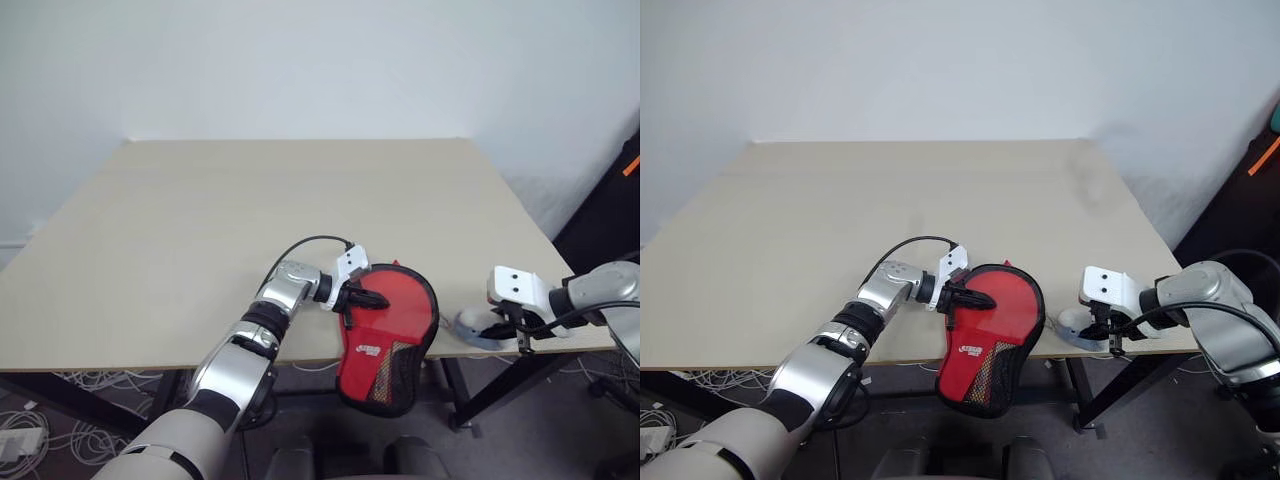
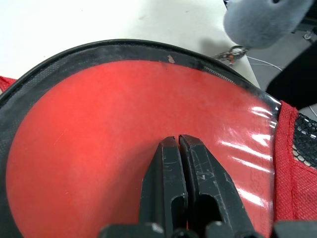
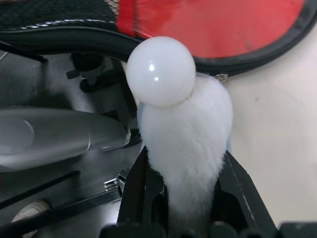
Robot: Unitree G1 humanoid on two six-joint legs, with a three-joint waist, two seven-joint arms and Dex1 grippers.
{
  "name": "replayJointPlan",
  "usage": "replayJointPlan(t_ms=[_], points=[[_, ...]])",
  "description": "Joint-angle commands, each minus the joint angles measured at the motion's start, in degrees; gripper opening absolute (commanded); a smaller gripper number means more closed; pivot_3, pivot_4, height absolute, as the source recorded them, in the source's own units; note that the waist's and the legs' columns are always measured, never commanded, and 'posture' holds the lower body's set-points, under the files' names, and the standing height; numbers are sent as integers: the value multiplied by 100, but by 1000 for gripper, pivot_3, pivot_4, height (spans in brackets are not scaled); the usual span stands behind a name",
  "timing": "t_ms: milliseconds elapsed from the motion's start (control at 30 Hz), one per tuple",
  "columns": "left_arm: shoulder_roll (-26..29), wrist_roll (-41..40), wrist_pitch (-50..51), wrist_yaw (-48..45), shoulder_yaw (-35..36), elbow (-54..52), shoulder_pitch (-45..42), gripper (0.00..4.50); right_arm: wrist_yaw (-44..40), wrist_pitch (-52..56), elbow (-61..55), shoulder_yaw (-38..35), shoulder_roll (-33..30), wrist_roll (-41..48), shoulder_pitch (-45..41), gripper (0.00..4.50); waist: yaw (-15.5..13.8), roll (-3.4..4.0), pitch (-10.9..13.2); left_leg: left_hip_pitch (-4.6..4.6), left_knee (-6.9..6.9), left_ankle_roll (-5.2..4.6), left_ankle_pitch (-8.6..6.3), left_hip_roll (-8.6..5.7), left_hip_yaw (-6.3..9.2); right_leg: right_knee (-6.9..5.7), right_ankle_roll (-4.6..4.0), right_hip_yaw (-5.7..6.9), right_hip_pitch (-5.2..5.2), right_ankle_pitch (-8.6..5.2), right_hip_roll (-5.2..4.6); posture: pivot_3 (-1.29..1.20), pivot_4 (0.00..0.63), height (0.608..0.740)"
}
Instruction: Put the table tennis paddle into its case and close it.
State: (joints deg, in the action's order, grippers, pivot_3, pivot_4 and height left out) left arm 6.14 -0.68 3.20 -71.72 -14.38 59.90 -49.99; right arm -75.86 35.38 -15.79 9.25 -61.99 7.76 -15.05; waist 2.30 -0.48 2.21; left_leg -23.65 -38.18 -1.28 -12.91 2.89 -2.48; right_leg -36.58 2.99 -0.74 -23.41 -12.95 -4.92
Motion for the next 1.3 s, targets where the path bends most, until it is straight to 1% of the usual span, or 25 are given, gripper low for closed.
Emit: replayJointPlan(t_ms=[33,367,667,1000,1300], points=[[-37,145,-10,1,-46,120,-53,0,-180,-61,-420,-418,-270,358,127,458,-1,-1,1,0,-1,0,0,0,-1,0,0,0,0,0,0,0,0,740],[-91,184,-53,-52,-61,183,-95,0,-256,-39,-1415,-981,-497,1135,825,458,-117,-7,4,-2,-5,-2,-6,0,-2,4,1,0,0,-1,-1,0,0,740],[-178,172,-51,-54,-19,281,-230,0,210,10,-2197,-1151,-486,1192,1748,458,-202,-18,6,-7,-16,-9,-16,0,-3,11,6,0,3,-4,-2,0,0,740],[-275,382,-307,-281,-176,355,-251,0,1012,0,-2038,-866,-336,873,1930,458,-240,-22,6,-7,-16,-11,-18,0,-4,18,5,0,6,-5,-2,0,0,740],[-344,601,-635,-401,-347,451,-195,0,1290,-32,-1913,-796,-302,843,1967,458,-248,-23,6,-7,-16,-12,-18,0,-3,20,5,0,8,-5,-2,0,0,740]])
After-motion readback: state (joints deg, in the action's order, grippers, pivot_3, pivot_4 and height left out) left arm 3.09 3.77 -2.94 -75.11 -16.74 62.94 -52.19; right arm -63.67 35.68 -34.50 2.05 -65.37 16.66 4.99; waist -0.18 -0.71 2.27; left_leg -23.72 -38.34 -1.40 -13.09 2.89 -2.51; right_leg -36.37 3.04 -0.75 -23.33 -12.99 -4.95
